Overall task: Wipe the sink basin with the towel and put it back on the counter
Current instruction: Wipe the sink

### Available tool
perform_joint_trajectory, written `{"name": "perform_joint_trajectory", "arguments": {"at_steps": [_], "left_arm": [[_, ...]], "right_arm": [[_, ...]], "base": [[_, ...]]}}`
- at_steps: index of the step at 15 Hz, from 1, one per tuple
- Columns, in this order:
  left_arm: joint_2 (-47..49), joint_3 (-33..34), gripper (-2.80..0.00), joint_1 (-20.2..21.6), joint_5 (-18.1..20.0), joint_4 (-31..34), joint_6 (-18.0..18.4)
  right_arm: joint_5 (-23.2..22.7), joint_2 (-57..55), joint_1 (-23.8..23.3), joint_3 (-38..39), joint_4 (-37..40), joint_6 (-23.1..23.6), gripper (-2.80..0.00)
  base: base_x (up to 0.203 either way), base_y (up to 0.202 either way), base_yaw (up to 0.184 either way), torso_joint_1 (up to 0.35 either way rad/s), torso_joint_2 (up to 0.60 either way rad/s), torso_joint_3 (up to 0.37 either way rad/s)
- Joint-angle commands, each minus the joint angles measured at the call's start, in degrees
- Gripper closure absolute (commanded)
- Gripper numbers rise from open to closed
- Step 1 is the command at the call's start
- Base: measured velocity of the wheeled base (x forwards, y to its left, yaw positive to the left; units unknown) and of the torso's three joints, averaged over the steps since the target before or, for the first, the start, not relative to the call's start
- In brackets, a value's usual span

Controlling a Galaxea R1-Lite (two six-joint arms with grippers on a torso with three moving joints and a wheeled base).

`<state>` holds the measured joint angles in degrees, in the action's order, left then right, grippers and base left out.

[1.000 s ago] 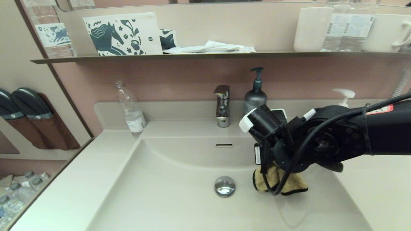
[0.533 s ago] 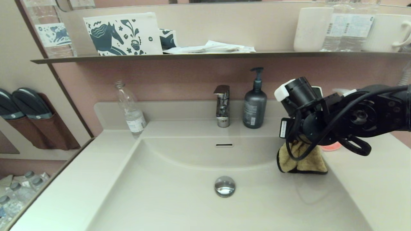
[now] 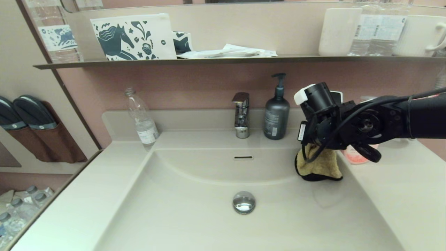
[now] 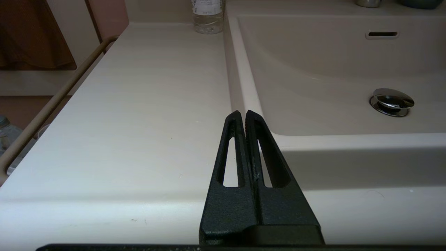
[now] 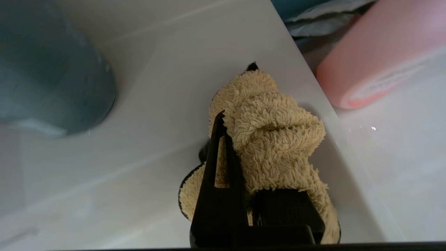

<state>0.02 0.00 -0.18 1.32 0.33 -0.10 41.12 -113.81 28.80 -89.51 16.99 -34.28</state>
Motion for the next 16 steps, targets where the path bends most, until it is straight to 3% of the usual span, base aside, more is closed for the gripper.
{"name": "perform_joint_trajectory", "arguments": {"at_steps": [1,4,16], "left_arm": [[0.1,0.0,0.0,0.0,0.0,0.0,0.0],[0.0,0.0,0.0,0.0,0.0,0.0,0.0],[0.0,0.0,0.0,0.0,0.0,0.0,0.0]], "right_arm": [[0.2,-3.7,-1.4,-2.3,0.2,-0.2,0.0],[0.2,-5.7,-2.5,-3.1,0.1,-0.2,0.0],[0.0,-14.9,-4.7,-19.5,4.8,1.1,0.0]], "base": [[0.0,0.0,0.0,0.0,0.0,0.0],[0.0,0.0,0.0,0.0,0.0,0.0],[0.0,0.0,0.0,0.0,0.0,0.0]]}}
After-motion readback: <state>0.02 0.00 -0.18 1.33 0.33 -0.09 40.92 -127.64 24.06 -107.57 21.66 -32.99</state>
